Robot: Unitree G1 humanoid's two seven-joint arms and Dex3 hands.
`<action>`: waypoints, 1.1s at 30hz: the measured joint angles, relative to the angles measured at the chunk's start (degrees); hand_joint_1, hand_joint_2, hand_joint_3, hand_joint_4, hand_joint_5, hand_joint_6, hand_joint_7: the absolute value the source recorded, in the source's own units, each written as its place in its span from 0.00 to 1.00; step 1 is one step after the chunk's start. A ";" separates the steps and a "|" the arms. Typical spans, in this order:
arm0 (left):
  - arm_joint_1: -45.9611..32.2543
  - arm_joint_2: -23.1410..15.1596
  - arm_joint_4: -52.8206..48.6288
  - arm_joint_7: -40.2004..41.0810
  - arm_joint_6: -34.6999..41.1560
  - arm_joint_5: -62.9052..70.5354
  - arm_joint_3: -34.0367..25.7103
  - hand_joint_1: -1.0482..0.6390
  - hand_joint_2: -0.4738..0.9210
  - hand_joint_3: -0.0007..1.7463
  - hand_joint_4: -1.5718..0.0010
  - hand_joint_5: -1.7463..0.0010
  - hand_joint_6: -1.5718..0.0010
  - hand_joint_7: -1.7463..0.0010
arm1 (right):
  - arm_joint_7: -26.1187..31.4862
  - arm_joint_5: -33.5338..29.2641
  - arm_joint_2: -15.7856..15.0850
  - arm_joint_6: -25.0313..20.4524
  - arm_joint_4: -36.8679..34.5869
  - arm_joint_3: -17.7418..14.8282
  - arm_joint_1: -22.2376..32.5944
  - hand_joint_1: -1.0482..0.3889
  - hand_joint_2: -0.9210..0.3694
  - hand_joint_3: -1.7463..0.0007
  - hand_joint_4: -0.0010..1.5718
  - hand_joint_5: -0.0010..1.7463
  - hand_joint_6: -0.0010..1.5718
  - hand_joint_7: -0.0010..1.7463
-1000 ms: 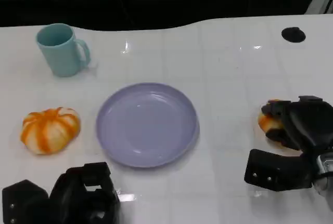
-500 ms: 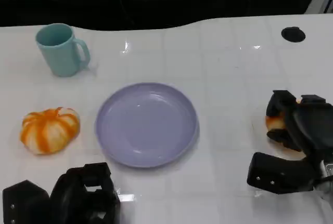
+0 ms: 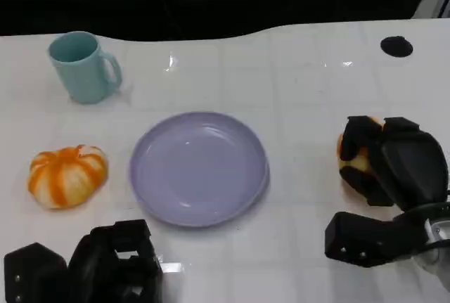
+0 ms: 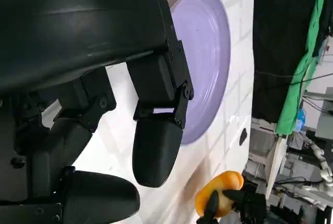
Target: Grasp the bread from the table and place it into the plate.
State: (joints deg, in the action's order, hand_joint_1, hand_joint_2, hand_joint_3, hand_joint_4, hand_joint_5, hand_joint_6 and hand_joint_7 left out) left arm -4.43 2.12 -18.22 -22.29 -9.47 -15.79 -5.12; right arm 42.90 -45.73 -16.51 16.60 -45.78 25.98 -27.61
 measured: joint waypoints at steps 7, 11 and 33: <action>0.00 0.01 -0.02 0.00 -0.01 0.01 0.02 0.04 0.16 1.00 0.00 0.30 0.12 0.34 | -0.57 -0.34 0.06 1.06 8.88 -0.01 1.94 0.61 0.47 0.20 0.64 1.00 0.47 1.00; 0.00 0.01 -0.04 0.00 -0.01 0.01 0.02 0.04 0.17 1.00 0.00 0.30 0.12 0.34 | -1.63 -0.32 0.34 2.04 11.46 -0.01 2.44 0.62 0.50 0.18 0.64 1.00 0.48 1.00; 0.07 0.16 -0.61 -0.01 -0.32 0.47 0.14 0.00 0.25 0.94 0.00 0.31 0.11 0.37 | -6.56 -1.46 12.68 5.52 5.96 5.01 -6.25 0.58 0.50 0.21 0.63 1.00 0.49 1.00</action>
State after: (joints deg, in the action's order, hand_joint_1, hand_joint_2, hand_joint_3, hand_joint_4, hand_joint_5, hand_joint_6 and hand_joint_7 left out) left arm -4.36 2.28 -18.82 -22.30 -9.79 -15.32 -4.98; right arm 36.34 -47.19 -3.82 22.12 -39.81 30.99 -33.86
